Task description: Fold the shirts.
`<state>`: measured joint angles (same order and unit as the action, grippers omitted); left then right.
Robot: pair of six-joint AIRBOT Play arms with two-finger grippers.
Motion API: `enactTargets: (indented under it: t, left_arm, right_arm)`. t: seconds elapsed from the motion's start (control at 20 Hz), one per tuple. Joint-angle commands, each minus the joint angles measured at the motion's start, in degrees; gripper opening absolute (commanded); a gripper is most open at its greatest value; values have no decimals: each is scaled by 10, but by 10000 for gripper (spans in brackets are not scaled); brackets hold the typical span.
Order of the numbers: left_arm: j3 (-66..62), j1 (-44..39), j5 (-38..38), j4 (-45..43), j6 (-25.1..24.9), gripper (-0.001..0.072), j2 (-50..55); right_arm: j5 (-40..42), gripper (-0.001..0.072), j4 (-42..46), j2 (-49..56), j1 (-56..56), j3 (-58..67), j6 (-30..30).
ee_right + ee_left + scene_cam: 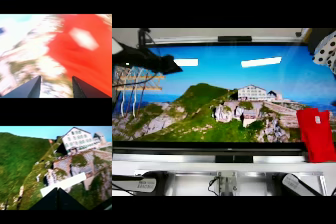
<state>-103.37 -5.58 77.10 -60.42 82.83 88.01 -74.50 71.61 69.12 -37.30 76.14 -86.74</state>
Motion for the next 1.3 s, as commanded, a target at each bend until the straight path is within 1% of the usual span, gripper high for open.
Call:
enactTargets:
  t: [0.0,0.05,0.1,0.15,0.25,0.35,0.5,0.7,0.8,0.9,1.0,1.05,1.25]
  left_arm:
    - [-9,-85,98,-304,86,42,46]
    - [-9,-99,148,-333,90,241,63]
    - [-8,-103,186,-336,105,606,71]
    - [-2,-104,198,-329,108,700,66]
    - [25,-104,158,-310,109,698,34]
    - [75,-104,91,-282,111,694,3]
    - [159,-105,35,-259,116,694,-22]
    - [205,-105,-3,-258,115,694,-35]
    - [227,-105,-2,-254,106,694,-49]
    - [282,-105,-14,-255,89,694,-83]
    - [330,-104,-65,-255,90,695,-116]
    - [337,-104,-78,-255,97,694,-123]
    - [337,-101,-81,-255,96,695,-122]
  right_arm:
    - [63,515,80,10,270,39,-91]
    - [50,515,76,32,320,39,-121]
    - [26,515,55,54,348,39,-122]
    - [-7,515,50,73,368,39,-122]
    - [-61,515,95,90,402,39,-121]
    - [-77,515,140,90,433,39,-120]
    - [-94,515,142,90,464,39,-120]
    - [-93,514,135,90,475,39,-120]
    - [-93,514,136,90,475,39,-120]
    - [-93,515,136,90,475,39,-120]
    - [-93,515,136,90,475,39,-120]
    - [-93,514,136,90,475,39,-120]
    - [-93,515,136,90,475,39,-120]
